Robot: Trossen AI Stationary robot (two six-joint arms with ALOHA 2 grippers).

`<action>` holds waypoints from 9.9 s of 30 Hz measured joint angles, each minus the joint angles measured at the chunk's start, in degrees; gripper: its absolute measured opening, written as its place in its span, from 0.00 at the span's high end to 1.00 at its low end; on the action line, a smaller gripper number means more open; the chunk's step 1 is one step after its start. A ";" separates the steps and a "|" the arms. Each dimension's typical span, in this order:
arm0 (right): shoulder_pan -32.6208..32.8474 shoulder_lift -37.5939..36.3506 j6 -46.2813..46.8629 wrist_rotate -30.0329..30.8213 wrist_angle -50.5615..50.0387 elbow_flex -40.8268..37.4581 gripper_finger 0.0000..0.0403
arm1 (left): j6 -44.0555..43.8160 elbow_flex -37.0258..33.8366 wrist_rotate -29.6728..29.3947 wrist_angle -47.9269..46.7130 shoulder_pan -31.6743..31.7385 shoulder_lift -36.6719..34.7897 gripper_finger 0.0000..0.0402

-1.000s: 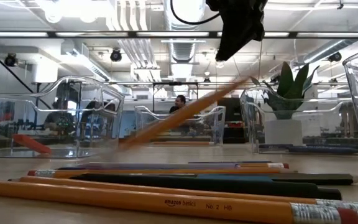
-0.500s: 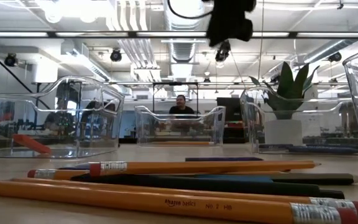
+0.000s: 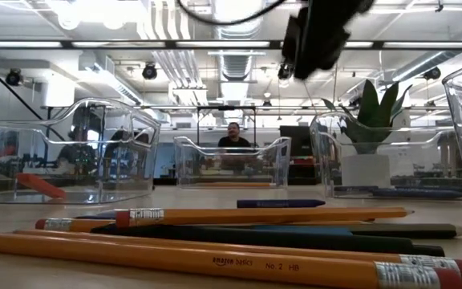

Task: Sort crayons/erasers/pens/pencils in bins
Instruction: Put the yellow pencil into the top transparent bin

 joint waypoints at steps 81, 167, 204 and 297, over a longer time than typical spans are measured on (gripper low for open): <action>-23.51 -5.25 -28.31 24.71 2.67 1.26 0.95 | -0.04 0.02 -0.05 0.57 -1.35 0.11 0.85; -8.68 4.26 -11.22 -0.89 -1.37 0.18 0.74 | -0.02 -0.07 0.47 -1.56 -1.31 0.15 0.85; 2.44 15.18 -3.23 4.39 9.12 -2.36 0.75 | 0.16 -0.07 0.58 -1.13 -1.32 0.15 0.85; -5.03 20.17 -1.75 4.30 0.00 4.38 0.80 | 0.42 -0.09 0.60 -2.53 -1.33 0.13 0.85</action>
